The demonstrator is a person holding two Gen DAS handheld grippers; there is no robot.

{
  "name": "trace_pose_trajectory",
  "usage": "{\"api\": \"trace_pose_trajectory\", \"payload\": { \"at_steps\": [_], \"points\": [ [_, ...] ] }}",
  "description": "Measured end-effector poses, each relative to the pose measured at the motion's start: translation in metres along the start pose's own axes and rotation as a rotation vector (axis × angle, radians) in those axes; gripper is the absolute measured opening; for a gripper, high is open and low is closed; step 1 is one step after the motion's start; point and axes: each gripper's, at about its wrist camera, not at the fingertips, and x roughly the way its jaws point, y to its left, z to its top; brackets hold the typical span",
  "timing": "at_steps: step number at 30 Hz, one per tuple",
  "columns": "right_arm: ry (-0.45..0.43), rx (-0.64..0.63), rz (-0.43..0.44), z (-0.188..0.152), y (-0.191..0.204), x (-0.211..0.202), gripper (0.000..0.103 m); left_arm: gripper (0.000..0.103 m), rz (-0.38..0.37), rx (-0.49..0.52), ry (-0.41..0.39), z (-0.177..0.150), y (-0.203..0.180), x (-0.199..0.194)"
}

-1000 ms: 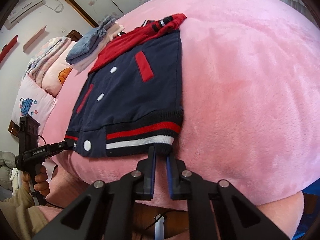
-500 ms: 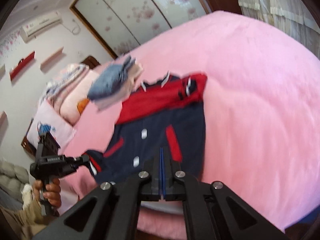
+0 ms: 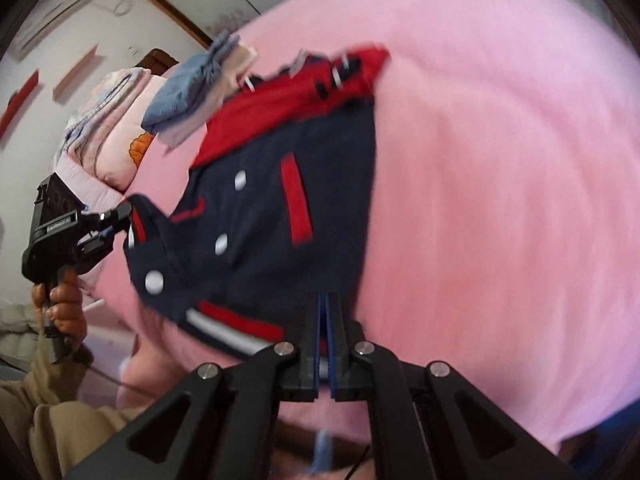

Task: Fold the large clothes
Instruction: 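Lift the hem with both tools and fold it toward the collar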

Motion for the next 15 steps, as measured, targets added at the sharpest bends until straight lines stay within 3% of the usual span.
{"api": "trace_pose_trajectory", "payload": {
  "at_steps": [2,3,4,6,11,14,15],
  "points": [
    [0.014,0.049,0.041,-0.012,-0.006,0.001,0.007,0.010,0.006,0.000,0.003,-0.004,0.002,-0.002],
    [0.016,0.075,0.060,-0.015,-0.009,0.001,0.019,0.010,0.010,0.001,0.003,-0.006,0.002,-0.003],
    [0.013,0.104,0.079,-0.019,-0.012,0.002,0.038,0.010,0.014,0.003,0.002,-0.007,0.003,-0.003],
    [-0.003,0.160,0.109,-0.023,-0.018,0.002,0.055,0.010,0.017,0.000,0.002,-0.010,0.005,-0.005],
    [0.017,0.180,0.154,-0.025,-0.017,0.014,0.054,0.010,0.018,-0.010,0.004,-0.016,0.010,-0.009],
    [0.051,0.148,0.168,-0.026,-0.010,0.021,0.030,0.010,0.021,-0.009,0.009,-0.019,0.011,-0.012],
    [0.054,0.123,0.158,-0.027,-0.005,0.021,0.013,0.010,0.022,-0.009,0.014,-0.020,0.011,-0.013]
  ]
}}
